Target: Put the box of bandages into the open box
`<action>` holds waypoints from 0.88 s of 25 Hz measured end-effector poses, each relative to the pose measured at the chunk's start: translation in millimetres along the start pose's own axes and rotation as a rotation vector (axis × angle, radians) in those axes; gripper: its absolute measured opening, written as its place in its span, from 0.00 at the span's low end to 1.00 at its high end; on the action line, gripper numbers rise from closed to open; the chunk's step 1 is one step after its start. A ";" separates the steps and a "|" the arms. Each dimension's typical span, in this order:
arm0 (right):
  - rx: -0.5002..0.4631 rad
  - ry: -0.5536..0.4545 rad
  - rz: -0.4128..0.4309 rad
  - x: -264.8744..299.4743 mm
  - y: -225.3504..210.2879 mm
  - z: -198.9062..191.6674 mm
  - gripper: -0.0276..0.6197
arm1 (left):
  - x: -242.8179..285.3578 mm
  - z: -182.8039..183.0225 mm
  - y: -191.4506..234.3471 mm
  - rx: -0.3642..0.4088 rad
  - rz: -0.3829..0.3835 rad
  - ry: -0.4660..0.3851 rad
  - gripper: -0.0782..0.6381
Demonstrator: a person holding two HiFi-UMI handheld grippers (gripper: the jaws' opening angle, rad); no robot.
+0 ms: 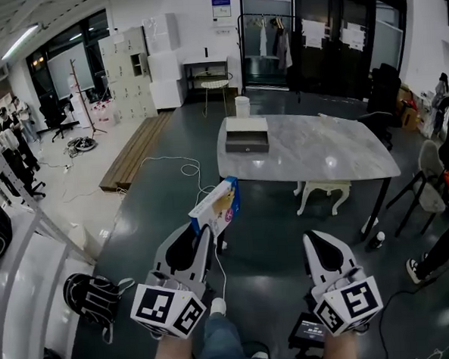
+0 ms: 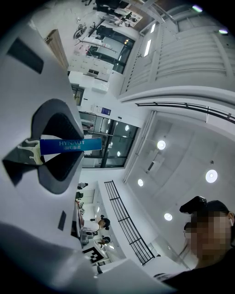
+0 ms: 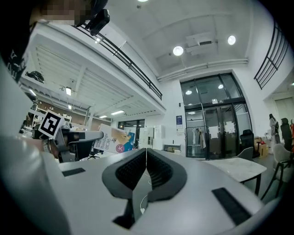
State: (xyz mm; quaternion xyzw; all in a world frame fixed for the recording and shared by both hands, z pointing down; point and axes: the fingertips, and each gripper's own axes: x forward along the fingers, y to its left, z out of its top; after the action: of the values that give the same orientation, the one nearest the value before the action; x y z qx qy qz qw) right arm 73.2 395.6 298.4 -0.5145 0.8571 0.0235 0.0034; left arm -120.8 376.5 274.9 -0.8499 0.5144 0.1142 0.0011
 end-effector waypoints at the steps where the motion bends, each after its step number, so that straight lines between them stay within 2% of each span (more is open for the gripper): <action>1: -0.001 0.001 -0.002 9.5 -3.2 0.3 0.08 | 8.6 -0.3 6.1 -0.001 -0.002 0.001 0.23; 15: -0.017 0.073 -0.049 156.1 -50.2 -11.0 0.08 | 142.0 -20.7 105.0 -0.049 -0.040 0.041 0.23; 22: -0.020 0.101 -0.095 227.6 -62.2 -13.3 0.08 | 197.3 -26.3 159.4 -0.072 -0.087 0.058 0.23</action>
State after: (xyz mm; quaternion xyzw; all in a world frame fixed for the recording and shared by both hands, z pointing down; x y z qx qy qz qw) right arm 21.2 165.1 302.6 -0.5552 0.8306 0.0057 -0.0438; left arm -167.3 125.9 280.4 -0.8738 0.4725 0.1077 -0.0396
